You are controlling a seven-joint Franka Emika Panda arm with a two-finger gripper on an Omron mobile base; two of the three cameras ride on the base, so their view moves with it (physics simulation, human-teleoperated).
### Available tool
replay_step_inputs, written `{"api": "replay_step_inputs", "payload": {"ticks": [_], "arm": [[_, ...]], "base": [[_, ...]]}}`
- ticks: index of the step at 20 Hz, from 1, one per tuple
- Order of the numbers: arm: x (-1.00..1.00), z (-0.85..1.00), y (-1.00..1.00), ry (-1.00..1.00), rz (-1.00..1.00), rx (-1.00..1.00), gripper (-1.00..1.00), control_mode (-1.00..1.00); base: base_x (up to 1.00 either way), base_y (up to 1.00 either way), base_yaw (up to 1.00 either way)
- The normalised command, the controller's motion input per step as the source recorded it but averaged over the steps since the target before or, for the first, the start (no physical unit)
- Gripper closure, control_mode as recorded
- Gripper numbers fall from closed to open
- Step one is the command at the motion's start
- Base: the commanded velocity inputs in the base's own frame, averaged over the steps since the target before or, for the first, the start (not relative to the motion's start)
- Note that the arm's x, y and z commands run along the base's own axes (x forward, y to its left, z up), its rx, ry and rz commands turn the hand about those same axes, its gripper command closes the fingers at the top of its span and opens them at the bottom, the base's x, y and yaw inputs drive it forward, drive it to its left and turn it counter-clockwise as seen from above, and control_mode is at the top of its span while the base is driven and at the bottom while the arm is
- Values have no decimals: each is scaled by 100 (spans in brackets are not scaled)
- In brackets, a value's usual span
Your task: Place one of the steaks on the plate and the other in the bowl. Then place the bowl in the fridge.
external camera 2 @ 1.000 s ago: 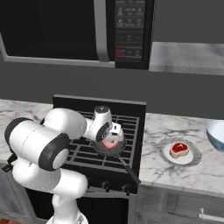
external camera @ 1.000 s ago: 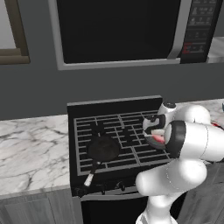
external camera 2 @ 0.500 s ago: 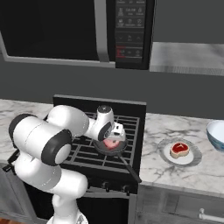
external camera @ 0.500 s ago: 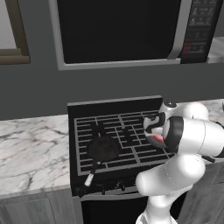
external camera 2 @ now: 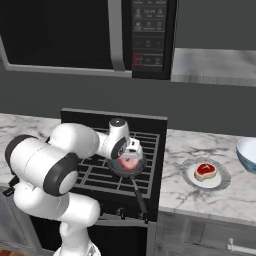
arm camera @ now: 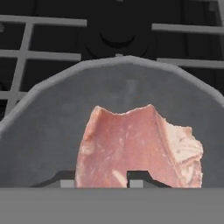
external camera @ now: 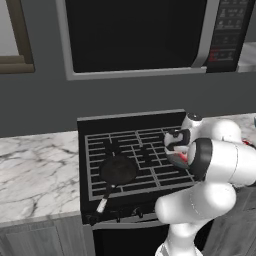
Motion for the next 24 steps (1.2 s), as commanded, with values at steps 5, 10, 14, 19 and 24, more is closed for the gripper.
{"api": "replay_step_inputs", "payload": {"ticks": [5,10,14,19,24], "arm": [[-36,12,1,-15,0,-4,100,-100],[-42,40,0,-25,1,-2,100,-100],[-49,33,0,-39,4,-9,100,-100],[-48,70,1,-27,6,-13,100,-100],[-32,100,3,-5,3,-3,100,-100]], "base": [[0,0,0],[0,0,0],[0,0,0],[0,0,0],[0,0,0]]}}
